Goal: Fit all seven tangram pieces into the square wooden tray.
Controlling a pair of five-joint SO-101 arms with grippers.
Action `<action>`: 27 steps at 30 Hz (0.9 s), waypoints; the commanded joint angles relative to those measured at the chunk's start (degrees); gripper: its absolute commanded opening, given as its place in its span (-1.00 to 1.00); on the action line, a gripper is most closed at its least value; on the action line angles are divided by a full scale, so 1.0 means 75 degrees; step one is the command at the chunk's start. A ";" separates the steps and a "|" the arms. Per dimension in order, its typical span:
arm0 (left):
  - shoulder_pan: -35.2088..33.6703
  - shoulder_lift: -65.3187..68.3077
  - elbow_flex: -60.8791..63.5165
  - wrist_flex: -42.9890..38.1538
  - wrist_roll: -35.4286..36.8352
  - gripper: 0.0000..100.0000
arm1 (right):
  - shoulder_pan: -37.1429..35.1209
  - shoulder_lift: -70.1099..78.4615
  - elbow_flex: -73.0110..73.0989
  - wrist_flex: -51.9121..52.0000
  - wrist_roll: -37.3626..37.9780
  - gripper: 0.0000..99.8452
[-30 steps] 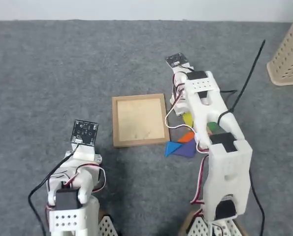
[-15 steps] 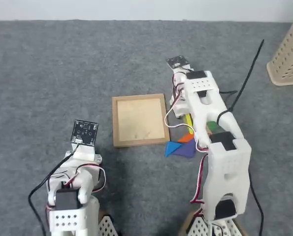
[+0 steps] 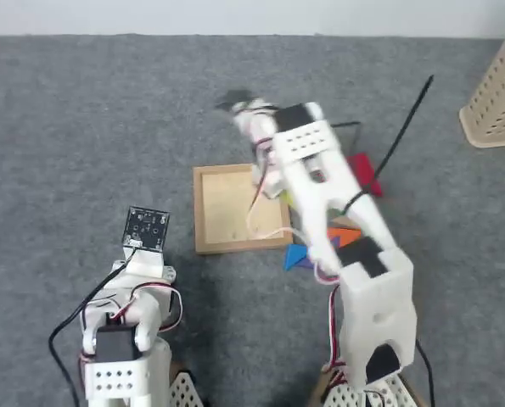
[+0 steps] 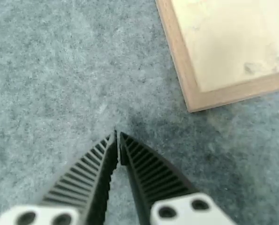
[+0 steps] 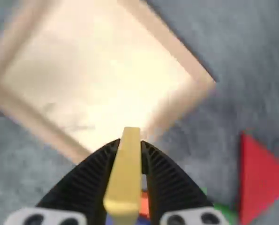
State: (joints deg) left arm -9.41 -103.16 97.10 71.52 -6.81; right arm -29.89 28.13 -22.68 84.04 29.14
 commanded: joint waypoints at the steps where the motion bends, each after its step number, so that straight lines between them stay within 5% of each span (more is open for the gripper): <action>1: -0.0035 0.0000 -0.0064 0.0035 -0.0070 -0.98 | -0.0674 -0.0475 -0.0410 -0.0076 0.1231 -0.99; 11: -0.0035 0.0000 -0.0064 0.0035 -0.0070 -0.98 | -0.1131 0.0510 -0.0445 -0.0381 0.1747 -0.97; 14: -0.0035 0.0000 -0.0064 0.0035 -0.0070 -0.98 | -0.1143 0.0522 -0.0445 -0.0393 0.1700 -0.77; 18: -0.0035 0.0000 -0.0064 0.0035 -0.0070 -0.98 | -0.1131 0.0522 -0.0598 -0.0440 0.1325 -0.61; 27: -0.0035 0.0000 -0.0064 0.0035 -0.0070 -0.98 | -0.0416 0.0522 -0.2450 0.0193 -0.0188 -0.76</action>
State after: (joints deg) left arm -9.49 -103.16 97.10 71.52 -6.81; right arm -36.40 33.41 -33.05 83.43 32.84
